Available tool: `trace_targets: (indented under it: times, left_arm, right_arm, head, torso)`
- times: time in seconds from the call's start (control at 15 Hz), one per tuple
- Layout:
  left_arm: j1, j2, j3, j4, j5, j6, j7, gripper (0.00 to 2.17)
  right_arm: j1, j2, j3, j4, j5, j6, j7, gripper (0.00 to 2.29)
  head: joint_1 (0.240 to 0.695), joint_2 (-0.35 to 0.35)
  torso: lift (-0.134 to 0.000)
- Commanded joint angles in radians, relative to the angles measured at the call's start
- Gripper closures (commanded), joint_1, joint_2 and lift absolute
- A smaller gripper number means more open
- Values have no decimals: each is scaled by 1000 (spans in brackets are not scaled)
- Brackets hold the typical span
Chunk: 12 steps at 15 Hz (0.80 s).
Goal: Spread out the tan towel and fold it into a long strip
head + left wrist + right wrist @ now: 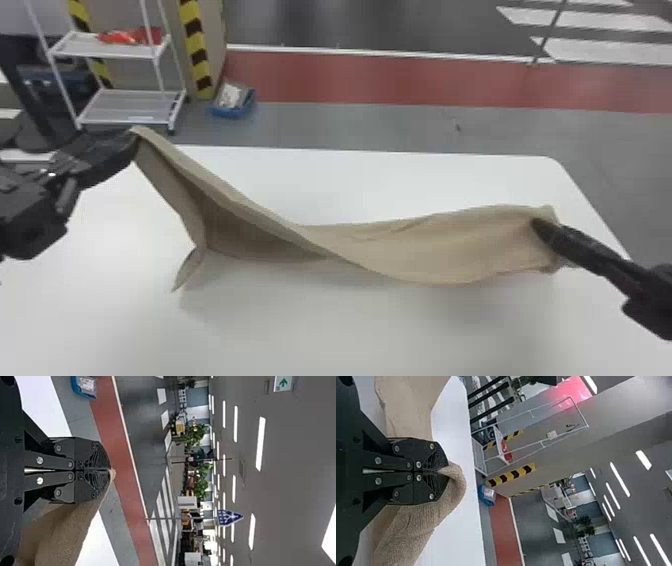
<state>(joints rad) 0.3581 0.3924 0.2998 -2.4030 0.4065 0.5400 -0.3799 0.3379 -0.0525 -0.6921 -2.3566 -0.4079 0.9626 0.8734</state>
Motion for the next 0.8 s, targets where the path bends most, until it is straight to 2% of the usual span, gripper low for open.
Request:
trace_targets:
  times: [0.0, 0.13, 0.2, 0.27, 0.4, 0.53, 0.6, 0.67, 0.73]
  left_arm:
    - [-8, 0, 10, 5, -2, 2, 4, 1706]
    - [-48, -4, -28, 44, -21, 2, 6, 1706]
    - [-65, -7, -53, 65, -28, 2, 3, 1706]
    - [-77, -9, -73, 84, -35, -1, 0, 1706]
    - [-107, -9, -111, 125, -66, -1, 0, 1706]
    - [-131, -10, -139, 163, -77, -1, 1, 1706]
    - [-131, -12, -145, 168, -78, -1, 1, 1706]
    - [-139, -14, -159, 179, -86, -1, 1, 1706]
    - [-145, -18, -168, 189, -95, -1, 0, 1706]
  right_arm:
    - [-83, -12, -35, 45, -8, 169, -67, 1771]
    - [-217, -61, 49, 252, 86, 233, -136, 1757]
    - [-266, -70, 95, 350, 146, 233, -149, 1757]
    - [-304, -66, 138, 438, 192, 190, -157, 1757]
    - [-356, -64, 172, 565, 192, 95, -200, 1757]
    - [-451, -72, 169, 721, 192, 61, -220, 1754]
    - [-482, -73, 164, 767, 192, 55, -229, 1642]
    - [-505, -76, 157, 824, 190, 0, -258, 1207]
    - [-520, -84, 157, 876, 192, -71, -303, 606]
  head:
    - [695, -93]
    - [695, -104]
    - [695, -112]
    - [695, -127]
    - [695, -130]
    - [695, -130]
    - [695, -130]
    - [695, -131]
    - [695, -135]
  torso:
    - [-124]
    - [-124]
    - [-124]
    - [-124]
    - [-124]
    - [-124]
    - [-124]
    - [-124]
    - [-124]
